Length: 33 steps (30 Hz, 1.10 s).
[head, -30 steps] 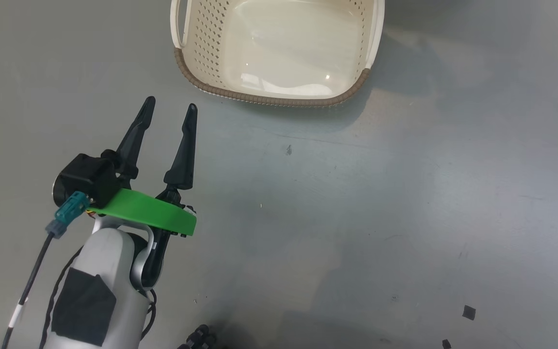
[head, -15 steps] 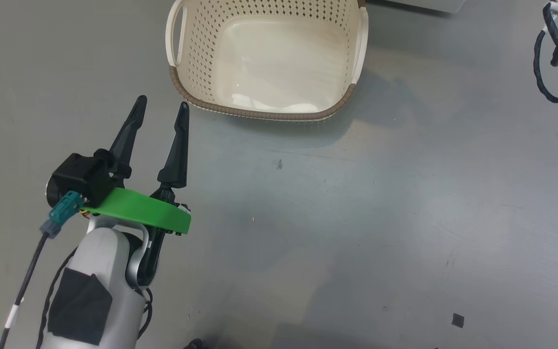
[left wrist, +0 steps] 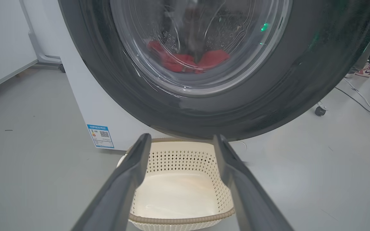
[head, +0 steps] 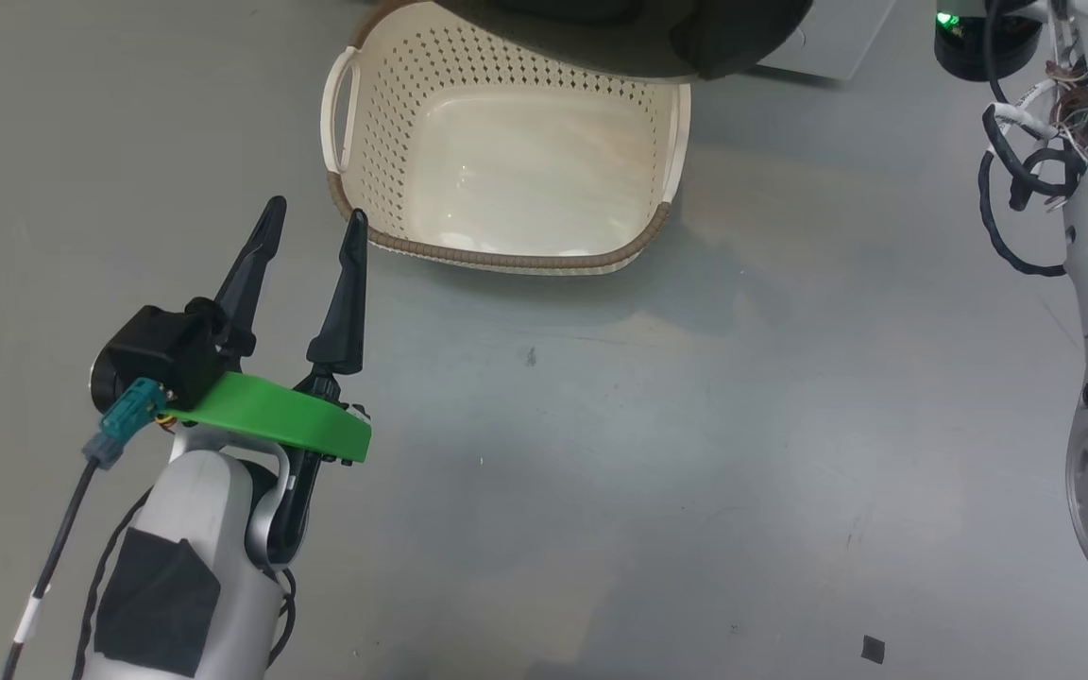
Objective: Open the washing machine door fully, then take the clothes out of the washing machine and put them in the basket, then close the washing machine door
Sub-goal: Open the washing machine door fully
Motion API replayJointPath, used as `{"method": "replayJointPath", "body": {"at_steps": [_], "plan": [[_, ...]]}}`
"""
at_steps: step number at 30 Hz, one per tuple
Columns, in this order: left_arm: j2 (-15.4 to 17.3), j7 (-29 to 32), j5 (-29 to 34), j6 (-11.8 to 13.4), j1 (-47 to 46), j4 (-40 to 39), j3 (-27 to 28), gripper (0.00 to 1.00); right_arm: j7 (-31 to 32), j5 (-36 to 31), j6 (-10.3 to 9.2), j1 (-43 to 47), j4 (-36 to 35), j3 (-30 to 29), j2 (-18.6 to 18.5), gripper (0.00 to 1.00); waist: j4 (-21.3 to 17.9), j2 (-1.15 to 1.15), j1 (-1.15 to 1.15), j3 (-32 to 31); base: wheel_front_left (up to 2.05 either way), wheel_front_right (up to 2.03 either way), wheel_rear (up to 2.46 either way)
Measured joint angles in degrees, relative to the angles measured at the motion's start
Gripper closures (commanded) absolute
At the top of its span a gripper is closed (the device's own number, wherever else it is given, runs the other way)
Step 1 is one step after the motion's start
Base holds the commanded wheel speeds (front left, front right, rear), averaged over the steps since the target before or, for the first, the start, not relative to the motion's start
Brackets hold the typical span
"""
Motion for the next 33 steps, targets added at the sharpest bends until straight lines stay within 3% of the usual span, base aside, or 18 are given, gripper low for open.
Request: {"method": "replayJointPath", "body": {"at_steps": [14,17,26,33], "plan": [[0.0,0.0,0.2,0.0,2.0,-0.3,0.1,0.00,-0.9,-0.2,0.13,1.5,-0.1,2.2,0.5,1.00,-0.9,0.00,0.00,-2.5,0.00,0.00,0.00],[0.0,0.0,0.4,0.0,2.1,-0.2,0.2,0.00,-3.3,-3.2,2.65,1.7,-0.6,3.1,0.2,1.00,-1.0,0.00,0.00,-2.9,0.00,0.00,0.00],[0.0,0.0,0.5,0.0,3.2,0.0,1.5,0.00,-11.6,-16.6,12.83,6.0,-3.7,11.6,-5.2,1.00,-1.6,0.00,0.00,-5.8,0.00,0.00,0.00],[0.1,0.0,0.9,0.0,4.8,0.3,2.4,0.00,-21.3,-25.8,13.59,9.2,-7.4,16.2,-8.5,1.00,-2.6,0.00,0.00,-9.1,0.00,0.00,0.00]]}}
